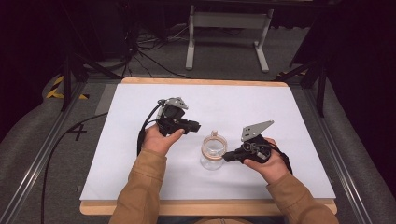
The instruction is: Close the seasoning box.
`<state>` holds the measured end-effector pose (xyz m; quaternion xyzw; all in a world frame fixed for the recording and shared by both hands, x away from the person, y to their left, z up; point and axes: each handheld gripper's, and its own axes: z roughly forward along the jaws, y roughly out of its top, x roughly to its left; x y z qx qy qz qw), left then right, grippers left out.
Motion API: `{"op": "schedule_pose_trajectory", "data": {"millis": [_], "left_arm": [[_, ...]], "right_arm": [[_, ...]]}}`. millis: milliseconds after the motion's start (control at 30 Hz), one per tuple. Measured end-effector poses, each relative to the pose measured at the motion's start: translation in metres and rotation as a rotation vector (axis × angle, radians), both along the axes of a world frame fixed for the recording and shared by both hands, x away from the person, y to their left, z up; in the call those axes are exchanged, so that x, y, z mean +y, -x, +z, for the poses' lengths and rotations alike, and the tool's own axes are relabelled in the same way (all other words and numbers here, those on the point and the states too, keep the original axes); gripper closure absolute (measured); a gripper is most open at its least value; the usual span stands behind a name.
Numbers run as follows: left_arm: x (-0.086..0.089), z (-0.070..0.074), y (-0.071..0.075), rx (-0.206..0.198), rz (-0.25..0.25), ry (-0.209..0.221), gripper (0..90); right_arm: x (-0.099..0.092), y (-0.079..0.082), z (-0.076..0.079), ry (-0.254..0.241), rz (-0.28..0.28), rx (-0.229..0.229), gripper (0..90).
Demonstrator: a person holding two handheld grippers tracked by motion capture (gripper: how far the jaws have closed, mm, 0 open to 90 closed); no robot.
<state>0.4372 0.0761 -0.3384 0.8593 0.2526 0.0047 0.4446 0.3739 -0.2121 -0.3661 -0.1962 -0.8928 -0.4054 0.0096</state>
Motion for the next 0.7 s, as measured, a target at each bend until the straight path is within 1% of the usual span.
{"op": "schedule_pose_trajectory", "data": {"millis": [167, 267, 333, 367, 567, 700], "left_arm": [[0.0004, 0.0, -0.0002, 0.002, -0.001, -0.001, 80.7], [0.0013, 0.0001, -0.0007, -0.005, -0.003, 0.002, 80.5], [0.0015, -0.0002, -0.0005, -0.001, 0.001, 0.005, 80.4], [0.0024, 0.0005, -0.0006, 0.003, -0.004, -0.001, 80.4], [0.0033, 0.0004, -0.0001, 0.0, 0.001, 0.004, 80.4], [0.0044, 0.001, 0.0015, 0.001, 0.005, 0.005, 80.4]], "right_arm": [[-0.002, -0.0002, 0.0005, 0.011, 0.004, 0.004, 90.0], [-0.0029, -0.0004, 0.0007, 0.015, 0.004, 0.007, 90.0], [-0.0029, -0.0003, 0.0005, 0.019, 0.005, 0.008, 90.0], [-0.0029, 0.0001, 0.0006, 0.024, 0.007, 0.013, 90.0], [-0.0042, 0.0014, 0.0032, 0.026, 0.009, 0.008, 90.0], [-0.0058, 0.0016, 0.0069, 0.019, 0.011, -0.006, 90.0]]}}
